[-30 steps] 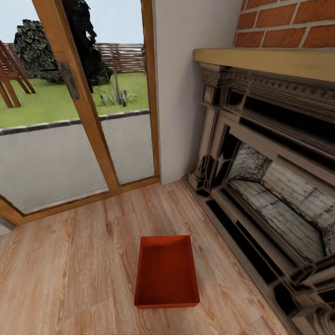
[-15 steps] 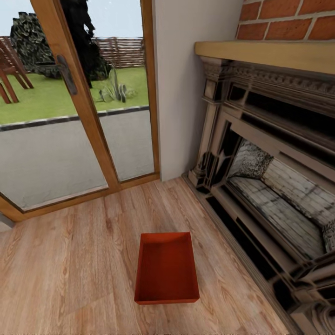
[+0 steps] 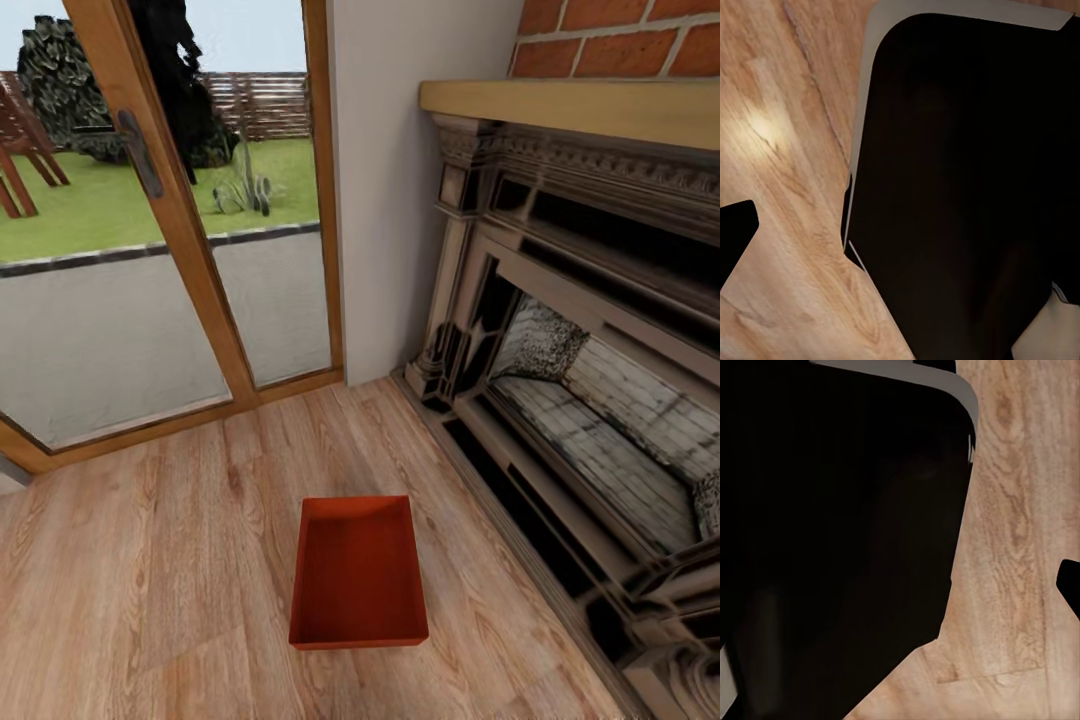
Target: Move the two storage containers from the living room to the garage. In the garage, place one container on the floor and stack the other container on top of it (either order is fine).
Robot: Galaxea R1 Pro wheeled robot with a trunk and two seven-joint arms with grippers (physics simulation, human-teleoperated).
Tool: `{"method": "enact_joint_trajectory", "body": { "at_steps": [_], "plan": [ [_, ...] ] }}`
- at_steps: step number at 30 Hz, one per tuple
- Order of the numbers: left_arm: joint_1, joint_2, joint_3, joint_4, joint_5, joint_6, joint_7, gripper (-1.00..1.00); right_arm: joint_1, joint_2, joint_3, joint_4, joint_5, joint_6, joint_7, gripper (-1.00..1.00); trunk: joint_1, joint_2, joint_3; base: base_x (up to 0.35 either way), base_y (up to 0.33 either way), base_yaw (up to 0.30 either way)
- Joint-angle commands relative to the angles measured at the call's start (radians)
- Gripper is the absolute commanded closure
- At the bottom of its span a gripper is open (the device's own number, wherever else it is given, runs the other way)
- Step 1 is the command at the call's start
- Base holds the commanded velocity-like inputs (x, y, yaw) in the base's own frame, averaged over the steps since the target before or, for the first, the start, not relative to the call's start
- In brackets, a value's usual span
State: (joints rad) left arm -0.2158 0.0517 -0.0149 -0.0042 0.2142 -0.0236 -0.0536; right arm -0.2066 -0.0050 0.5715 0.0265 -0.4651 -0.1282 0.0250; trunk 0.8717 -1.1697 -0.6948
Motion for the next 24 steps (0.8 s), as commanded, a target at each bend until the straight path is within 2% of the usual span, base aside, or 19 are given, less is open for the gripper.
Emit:
{"method": "enact_joint_trajectory", "body": {
  "at_steps": [1, 24],
  "plan": [
    [-0.001, 0.000, -0.002, 0.001, 0.008, -0.002, -0.005, -1.00, -0.001, 0.000, 0.008, 0.003, -0.010, -0.005, 0.003, -1.00, 0.000, 0.000, -0.001, 0.000, 0.000, 0.000],
    [0.000, -0.001, -0.002, 0.001, 0.008, -0.002, -0.004, -1.00, -0.001, 0.000, 0.008, 0.003, -0.009, -0.007, 0.004, -1.00, 0.000, 0.000, -0.001, 0.000, 0.000, 0.000]
  ]
}}
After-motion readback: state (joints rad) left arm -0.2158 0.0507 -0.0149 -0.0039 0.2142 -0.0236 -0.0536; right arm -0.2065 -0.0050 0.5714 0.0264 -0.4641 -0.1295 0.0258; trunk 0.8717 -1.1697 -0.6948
